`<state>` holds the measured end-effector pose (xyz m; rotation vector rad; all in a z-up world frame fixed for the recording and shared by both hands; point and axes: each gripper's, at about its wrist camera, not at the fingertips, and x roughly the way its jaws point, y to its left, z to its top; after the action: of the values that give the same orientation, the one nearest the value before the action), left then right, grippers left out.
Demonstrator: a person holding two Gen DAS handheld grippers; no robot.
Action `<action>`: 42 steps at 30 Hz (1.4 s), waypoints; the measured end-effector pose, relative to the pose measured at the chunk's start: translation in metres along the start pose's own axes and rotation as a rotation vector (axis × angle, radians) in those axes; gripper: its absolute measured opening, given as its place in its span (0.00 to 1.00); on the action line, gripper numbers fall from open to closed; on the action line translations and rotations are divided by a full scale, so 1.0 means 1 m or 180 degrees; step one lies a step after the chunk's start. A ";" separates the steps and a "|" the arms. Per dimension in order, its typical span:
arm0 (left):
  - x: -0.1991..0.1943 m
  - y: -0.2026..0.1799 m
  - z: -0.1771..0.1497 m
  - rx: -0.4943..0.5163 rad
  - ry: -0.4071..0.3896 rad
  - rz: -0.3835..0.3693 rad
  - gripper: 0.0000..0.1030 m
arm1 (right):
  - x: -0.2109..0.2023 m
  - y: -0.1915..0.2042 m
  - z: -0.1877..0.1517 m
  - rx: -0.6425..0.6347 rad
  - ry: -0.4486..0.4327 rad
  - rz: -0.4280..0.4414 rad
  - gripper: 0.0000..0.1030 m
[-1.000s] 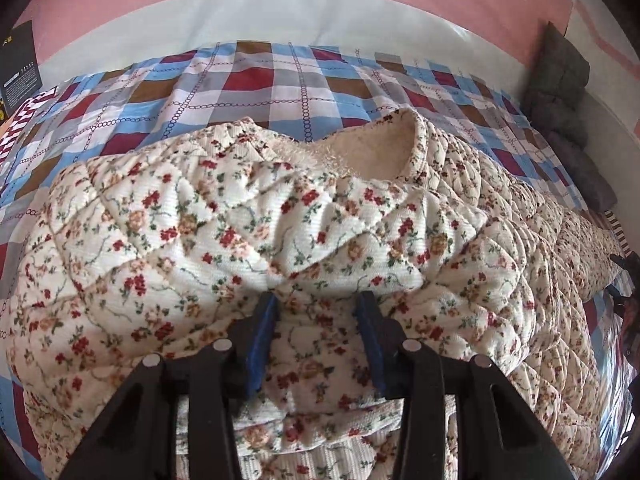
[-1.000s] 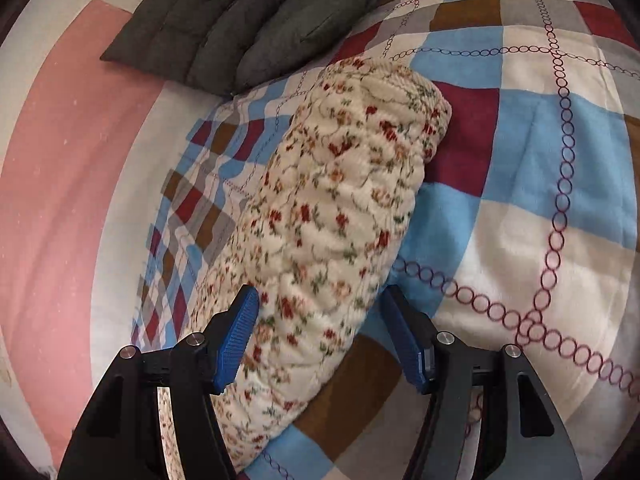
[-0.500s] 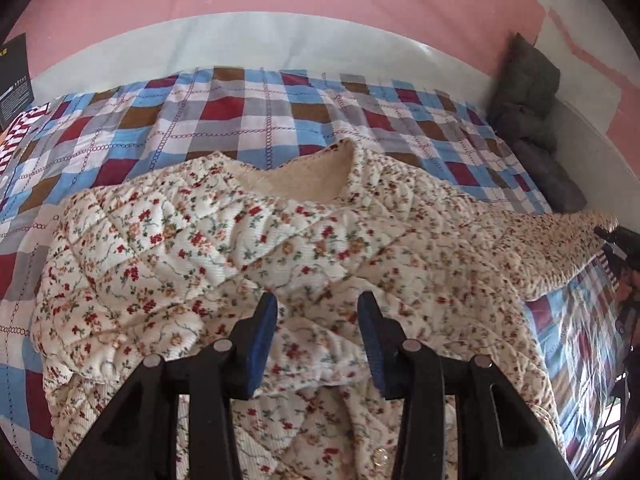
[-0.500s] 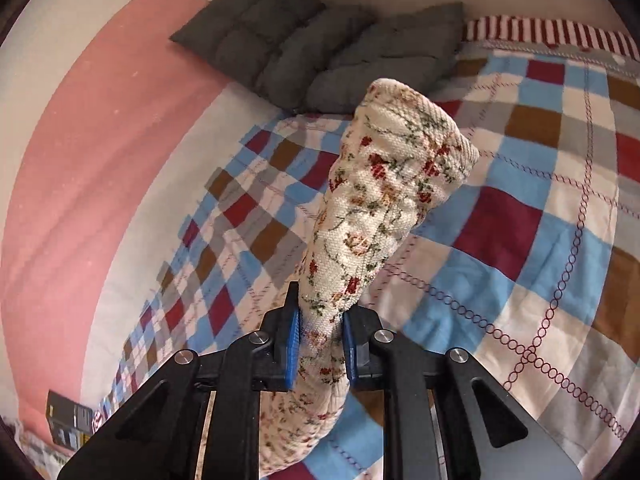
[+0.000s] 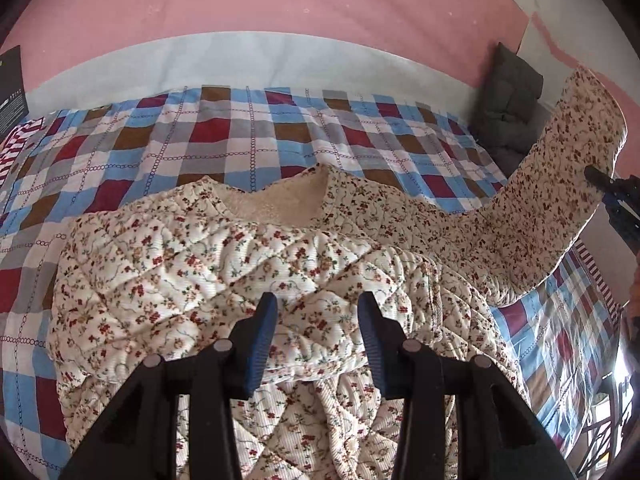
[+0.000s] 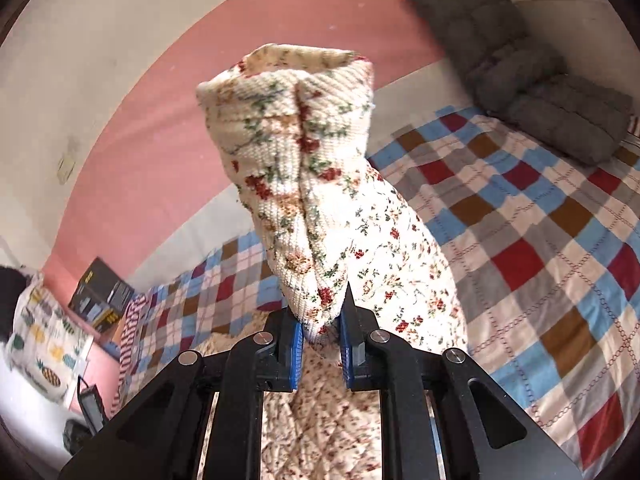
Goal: Fold large clothes
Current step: 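Fold the held sleeve across the jacket front with the right gripper, release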
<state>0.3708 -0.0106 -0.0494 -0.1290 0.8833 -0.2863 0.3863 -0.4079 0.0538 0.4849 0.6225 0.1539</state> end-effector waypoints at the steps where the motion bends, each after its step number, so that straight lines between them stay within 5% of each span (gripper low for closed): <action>1: -0.001 0.006 -0.001 -0.0033 -0.0008 0.0021 0.41 | 0.008 0.015 -0.007 -0.0084 0.0078 0.0042 0.15; 9: -0.010 0.061 -0.016 -0.0343 0.0011 0.0133 0.41 | 0.091 0.109 -0.089 -0.0529 0.0716 0.0271 0.14; 16: -0.023 0.100 -0.029 -0.0555 -0.0014 0.0226 0.41 | 0.164 0.159 -0.174 -0.0865 0.1247 0.0322 0.15; 19: -0.031 0.111 -0.032 -0.0596 -0.0048 0.0246 0.41 | 0.180 0.165 -0.200 -0.0938 0.1338 0.0227 0.23; 24: -0.041 0.119 -0.031 -0.0707 -0.0102 0.0179 0.41 | 0.170 0.163 -0.206 -0.0930 0.1247 0.0270 0.35; 32: -0.053 0.102 -0.018 -0.0779 -0.0180 -0.0058 0.48 | 0.142 0.182 -0.199 -0.1159 0.1277 0.0538 0.40; 35: -0.053 0.096 -0.016 -0.0801 -0.0180 -0.0140 0.53 | 0.154 0.179 -0.207 -0.1137 0.1532 0.0721 0.64; 42: -0.026 0.096 -0.022 -0.0862 0.0078 -0.0143 0.56 | 0.143 0.172 -0.209 -0.1030 0.1418 0.0836 0.65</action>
<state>0.3563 0.0888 -0.0656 -0.3974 0.9418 -0.2091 0.3787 -0.1360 -0.0855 0.2138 0.9481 0.6141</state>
